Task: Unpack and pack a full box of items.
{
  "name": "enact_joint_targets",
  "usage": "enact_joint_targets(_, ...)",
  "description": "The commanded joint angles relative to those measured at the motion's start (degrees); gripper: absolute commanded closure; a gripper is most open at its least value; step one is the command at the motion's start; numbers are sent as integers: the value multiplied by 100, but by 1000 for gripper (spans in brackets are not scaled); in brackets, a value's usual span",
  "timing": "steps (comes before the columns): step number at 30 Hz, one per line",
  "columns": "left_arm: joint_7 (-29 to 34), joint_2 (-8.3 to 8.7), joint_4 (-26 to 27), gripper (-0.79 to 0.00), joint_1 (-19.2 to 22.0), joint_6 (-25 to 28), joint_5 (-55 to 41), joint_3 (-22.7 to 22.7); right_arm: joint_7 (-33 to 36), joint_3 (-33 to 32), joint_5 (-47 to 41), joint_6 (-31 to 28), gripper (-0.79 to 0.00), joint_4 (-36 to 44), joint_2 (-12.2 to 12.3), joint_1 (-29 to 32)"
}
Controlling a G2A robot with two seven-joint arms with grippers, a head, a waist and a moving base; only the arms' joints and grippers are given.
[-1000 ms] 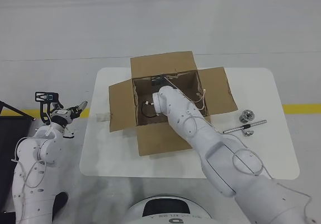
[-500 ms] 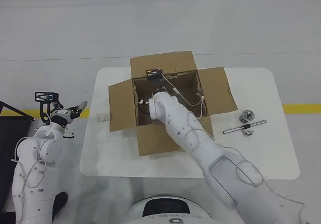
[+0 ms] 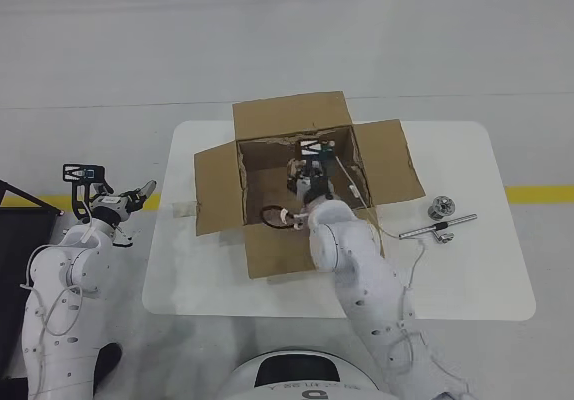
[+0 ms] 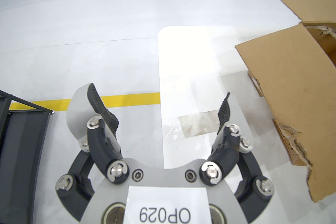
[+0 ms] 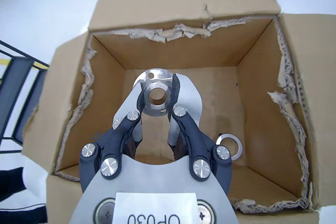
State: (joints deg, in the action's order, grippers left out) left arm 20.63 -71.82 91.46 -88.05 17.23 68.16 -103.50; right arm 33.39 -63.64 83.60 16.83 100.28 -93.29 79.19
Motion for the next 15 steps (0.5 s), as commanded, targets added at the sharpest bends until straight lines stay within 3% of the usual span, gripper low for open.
enact_joint_targets(1, 0, 0, 0, -785, 0, 0, 0, 0, -411, -4, -83, 43, 0, 223, 6, 197)
enact_joint_targets(10, 0, 0, 0, -785, 0, 0, 0, 0, -1888, -522, -600, 174, 0, 1511, 117, 1683)
enact_joint_targets(15, 0, 0, 0, -785, 0, 0, 0, 0, -3010, -952, -1309, 192, 0, 2017, 162, 2695)
